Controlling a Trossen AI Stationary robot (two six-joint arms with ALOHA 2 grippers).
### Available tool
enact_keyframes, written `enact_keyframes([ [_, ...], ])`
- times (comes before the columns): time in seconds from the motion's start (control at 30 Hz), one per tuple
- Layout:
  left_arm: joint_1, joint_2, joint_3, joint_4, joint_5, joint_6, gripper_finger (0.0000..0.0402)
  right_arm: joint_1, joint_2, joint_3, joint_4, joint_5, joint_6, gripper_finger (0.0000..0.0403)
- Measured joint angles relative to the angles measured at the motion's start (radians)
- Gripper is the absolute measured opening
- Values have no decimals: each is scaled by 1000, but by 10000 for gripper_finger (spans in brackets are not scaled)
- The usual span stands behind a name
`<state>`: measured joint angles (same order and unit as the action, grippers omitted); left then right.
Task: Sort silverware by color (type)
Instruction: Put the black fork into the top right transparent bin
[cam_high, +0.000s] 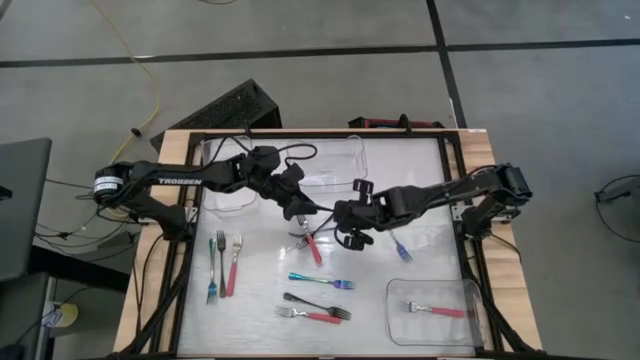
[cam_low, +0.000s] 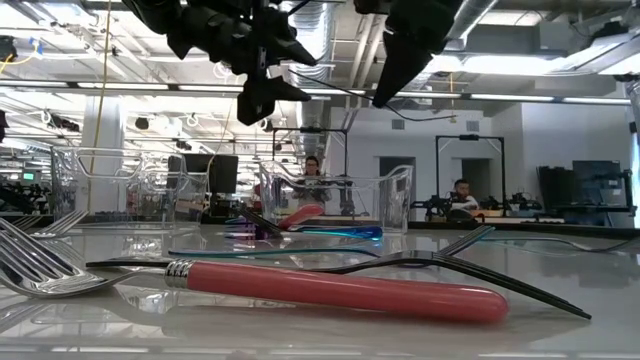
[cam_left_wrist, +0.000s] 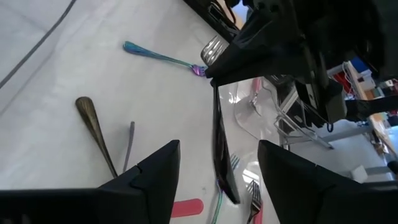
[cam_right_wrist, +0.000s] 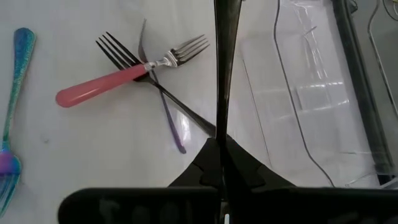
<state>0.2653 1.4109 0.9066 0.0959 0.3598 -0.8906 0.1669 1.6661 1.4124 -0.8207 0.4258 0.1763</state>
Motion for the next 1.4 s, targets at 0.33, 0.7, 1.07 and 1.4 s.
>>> enact_keyframes([
  [0.33, 0, 0, 0, 0, -5, 9, 85, -6, 0, 0, 0, -8, -5, 24],
  [0.7, 0, 0, 0, -1, -7, 42, 4, -6, 0, 0, 0, -8, -4, 24],
  [1.07, 0, 0, -1, -2, -5, 60, 1, -6, 0, 0, 0, -9, -24, 24],
  [1.4, 0, -1, -1, 2, -6, 60, 39, -6, -1, 0, -1, -10, -32, 24],
])
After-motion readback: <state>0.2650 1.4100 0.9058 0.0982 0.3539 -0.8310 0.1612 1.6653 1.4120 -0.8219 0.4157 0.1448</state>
